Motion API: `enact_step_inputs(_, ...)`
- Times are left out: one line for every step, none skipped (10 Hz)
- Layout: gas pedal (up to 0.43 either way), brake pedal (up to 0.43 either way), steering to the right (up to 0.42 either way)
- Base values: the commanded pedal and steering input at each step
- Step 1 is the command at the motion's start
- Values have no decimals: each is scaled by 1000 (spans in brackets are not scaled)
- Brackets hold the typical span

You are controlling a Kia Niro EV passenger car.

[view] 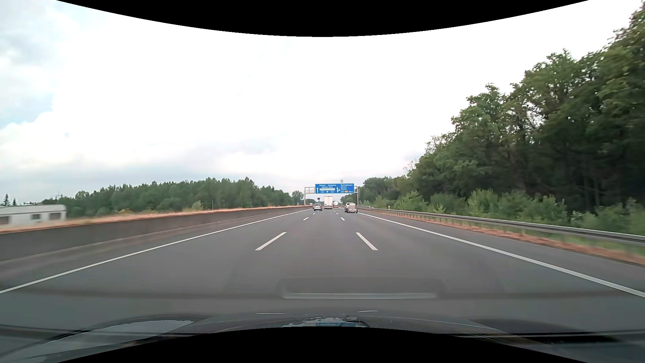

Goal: Follow the waypoints while adhering to traffic rules and regulations

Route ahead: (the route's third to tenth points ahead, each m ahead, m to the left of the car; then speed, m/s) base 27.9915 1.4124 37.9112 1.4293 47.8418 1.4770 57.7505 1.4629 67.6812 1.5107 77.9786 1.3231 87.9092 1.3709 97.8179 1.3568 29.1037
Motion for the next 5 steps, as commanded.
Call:
enact_step_inputs(248, 0, -2)
enact_step_inputs(248, 0, -3)
enact_step_inputs(248, 0, -3)
enact_step_inputs(248, 0, -2)
enact_step_inputs(248, 0, -3)
